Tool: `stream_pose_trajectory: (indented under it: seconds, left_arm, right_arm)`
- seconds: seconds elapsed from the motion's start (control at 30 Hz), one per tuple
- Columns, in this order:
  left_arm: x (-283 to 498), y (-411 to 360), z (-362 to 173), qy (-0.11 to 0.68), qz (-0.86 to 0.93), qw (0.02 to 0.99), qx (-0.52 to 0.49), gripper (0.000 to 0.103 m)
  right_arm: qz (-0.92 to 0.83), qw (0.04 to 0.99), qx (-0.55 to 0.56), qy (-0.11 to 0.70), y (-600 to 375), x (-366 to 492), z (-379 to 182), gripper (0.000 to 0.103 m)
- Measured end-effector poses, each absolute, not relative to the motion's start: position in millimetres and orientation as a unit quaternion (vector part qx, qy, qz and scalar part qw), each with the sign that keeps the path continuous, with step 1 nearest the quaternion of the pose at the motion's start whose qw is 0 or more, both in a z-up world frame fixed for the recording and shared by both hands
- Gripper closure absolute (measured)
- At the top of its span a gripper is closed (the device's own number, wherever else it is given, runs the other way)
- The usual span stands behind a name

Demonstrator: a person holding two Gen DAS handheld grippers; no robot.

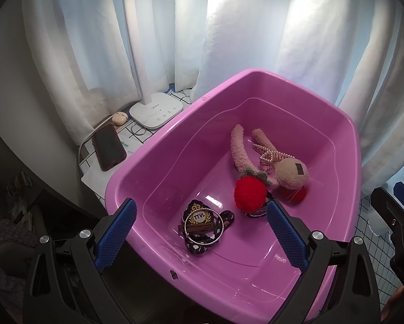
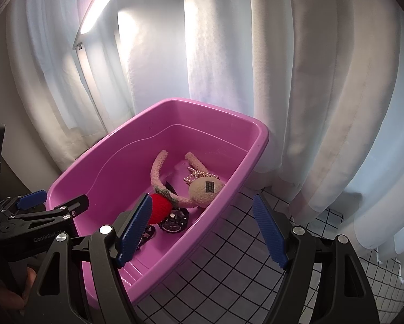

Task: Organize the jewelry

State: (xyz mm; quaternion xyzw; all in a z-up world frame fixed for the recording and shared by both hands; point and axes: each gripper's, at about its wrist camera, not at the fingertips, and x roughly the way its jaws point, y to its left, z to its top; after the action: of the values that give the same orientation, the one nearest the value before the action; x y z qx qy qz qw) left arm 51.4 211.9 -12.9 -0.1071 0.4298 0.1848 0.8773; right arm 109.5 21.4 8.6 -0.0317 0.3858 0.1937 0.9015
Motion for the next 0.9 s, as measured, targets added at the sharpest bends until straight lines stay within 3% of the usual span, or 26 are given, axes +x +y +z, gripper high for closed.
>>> stream_pose_trajectory:
  seconds: [0.9]
  left_arm:
    - [53.2, 211.9, -13.9, 0.429, 0.185, 0.878, -0.1, 0.006]
  right_arm:
    - [0.197, 0.9, -0.029, 0.388, 18.6, 111.3, 5.8, 0.03]
